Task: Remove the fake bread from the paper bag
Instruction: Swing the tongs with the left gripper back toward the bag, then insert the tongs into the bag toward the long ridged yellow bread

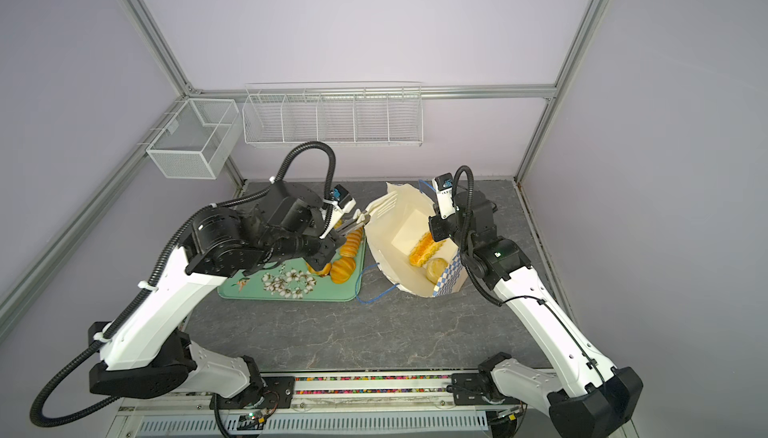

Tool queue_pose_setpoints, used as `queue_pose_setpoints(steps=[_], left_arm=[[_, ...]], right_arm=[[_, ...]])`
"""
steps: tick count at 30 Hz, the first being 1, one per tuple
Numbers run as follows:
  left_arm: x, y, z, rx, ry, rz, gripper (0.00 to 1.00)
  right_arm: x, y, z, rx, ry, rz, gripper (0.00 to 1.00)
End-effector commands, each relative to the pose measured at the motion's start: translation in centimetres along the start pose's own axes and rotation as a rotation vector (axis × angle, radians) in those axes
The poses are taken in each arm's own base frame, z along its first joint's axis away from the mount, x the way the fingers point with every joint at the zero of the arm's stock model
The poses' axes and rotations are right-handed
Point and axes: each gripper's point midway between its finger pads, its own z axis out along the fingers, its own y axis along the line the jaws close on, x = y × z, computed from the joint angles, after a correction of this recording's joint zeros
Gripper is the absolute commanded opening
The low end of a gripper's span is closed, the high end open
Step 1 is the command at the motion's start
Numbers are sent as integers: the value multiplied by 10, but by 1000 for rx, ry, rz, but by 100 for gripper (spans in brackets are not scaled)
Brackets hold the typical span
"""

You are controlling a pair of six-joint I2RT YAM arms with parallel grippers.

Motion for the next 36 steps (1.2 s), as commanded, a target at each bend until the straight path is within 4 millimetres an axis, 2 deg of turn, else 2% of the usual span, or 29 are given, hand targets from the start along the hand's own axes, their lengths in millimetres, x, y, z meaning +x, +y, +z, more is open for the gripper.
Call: queue_pose_setpoints(steps=[1,5,8,10,16,20,23,27,31,36], left_arm=[[8,-20,39,-8,139,-15,17],[10,-35,74,-1,229,-114,17],[3,-49,88,47,246,-192,18],[1,-55,99,57,256,-217,18],[23,-60,131,11,354,-299,18],[23,-67,128,49,321,-366,19],[25,-62,125,57,250,-390,21],[46,-43,132,9,241,-465,22],[58,-40,133,27,259,-500,22],[30,-66,129,192,173,-470,25]], right_arm=[[0,1,-5,-16,-48,37,7],[2,10,-6,-61,-69,51,7],[-4,18,-15,-105,-89,27,7],[-1,20,-17,-115,-89,3,7],[16,31,-16,-149,-78,-22,7],[17,37,-27,-179,-71,-5,7],[22,45,-36,-217,-67,2,7],[36,51,-44,-247,-51,8,7],[47,49,-44,-235,-35,22,7],[39,51,-50,-250,-22,38,7]])
